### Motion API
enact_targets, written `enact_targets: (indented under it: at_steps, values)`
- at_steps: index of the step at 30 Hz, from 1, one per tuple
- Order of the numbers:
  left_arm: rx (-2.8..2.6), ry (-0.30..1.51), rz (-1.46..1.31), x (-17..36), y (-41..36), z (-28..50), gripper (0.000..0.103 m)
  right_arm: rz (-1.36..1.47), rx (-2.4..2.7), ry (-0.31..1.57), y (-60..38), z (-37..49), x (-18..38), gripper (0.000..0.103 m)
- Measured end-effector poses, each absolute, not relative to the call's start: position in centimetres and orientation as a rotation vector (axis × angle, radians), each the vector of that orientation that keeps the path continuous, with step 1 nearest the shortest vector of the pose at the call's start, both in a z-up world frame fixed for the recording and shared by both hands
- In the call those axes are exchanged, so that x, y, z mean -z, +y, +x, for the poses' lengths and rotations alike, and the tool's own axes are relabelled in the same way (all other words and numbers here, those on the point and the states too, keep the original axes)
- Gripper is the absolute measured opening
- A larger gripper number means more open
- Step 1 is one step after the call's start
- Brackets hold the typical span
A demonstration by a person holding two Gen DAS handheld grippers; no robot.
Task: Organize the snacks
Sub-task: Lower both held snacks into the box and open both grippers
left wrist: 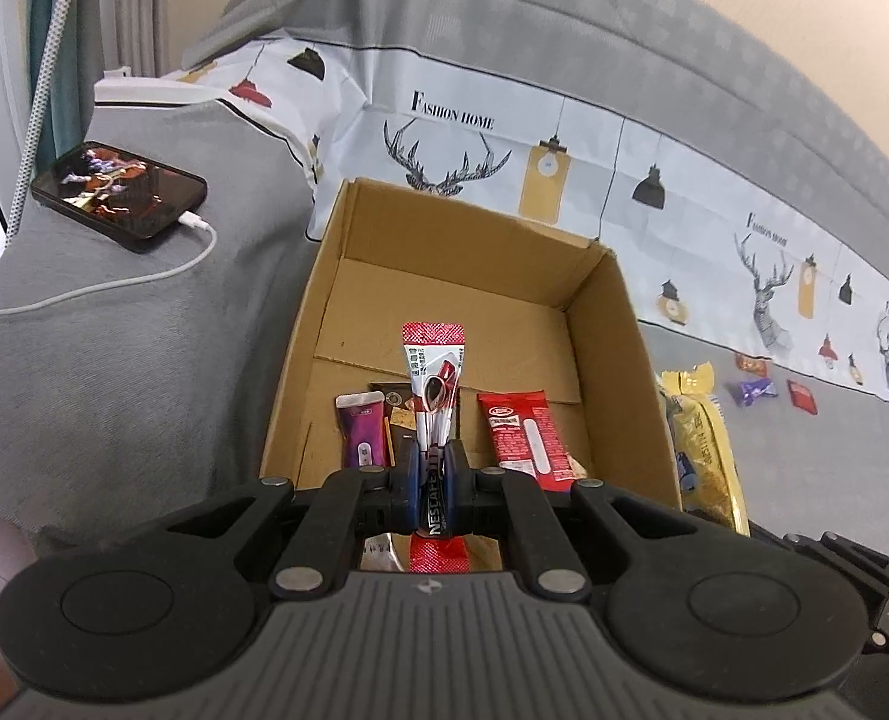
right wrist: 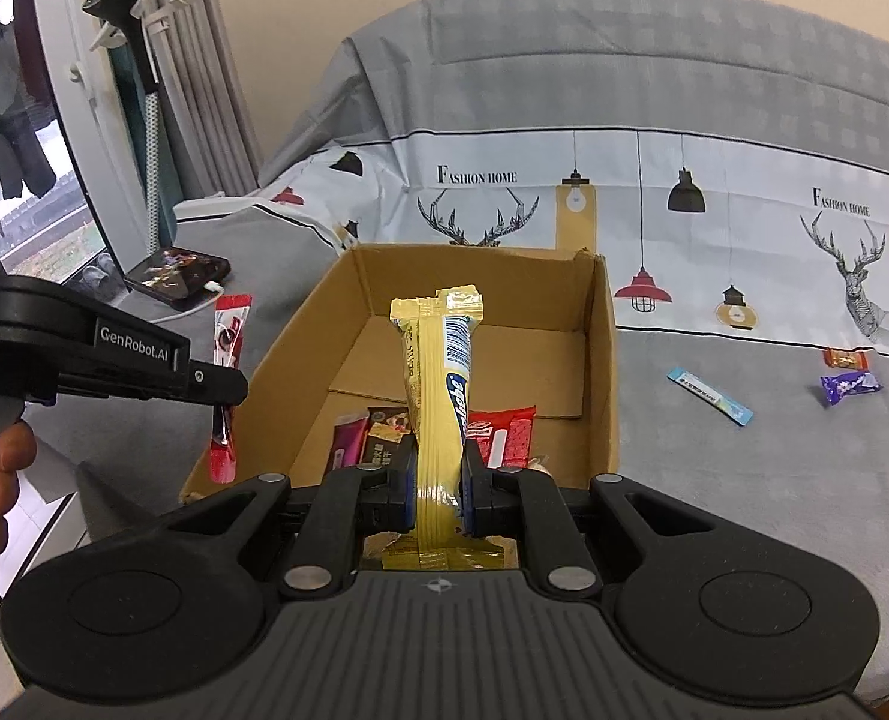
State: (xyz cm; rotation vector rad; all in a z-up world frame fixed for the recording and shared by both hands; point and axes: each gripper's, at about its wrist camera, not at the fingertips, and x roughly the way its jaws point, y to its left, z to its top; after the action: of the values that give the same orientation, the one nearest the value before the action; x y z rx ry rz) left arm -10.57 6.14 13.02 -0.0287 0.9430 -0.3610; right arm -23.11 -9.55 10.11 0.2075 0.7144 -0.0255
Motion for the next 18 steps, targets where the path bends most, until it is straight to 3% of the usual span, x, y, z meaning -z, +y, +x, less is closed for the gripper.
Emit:
enact_targets:
  at_steps: [18]
  values:
    - [0.339, 1.039, 0.041, -7.3, 3.6, -5.4, 0.008, 0.227, 0.043, 0.796, -11.3, -17.7, -5.8, 0.014]
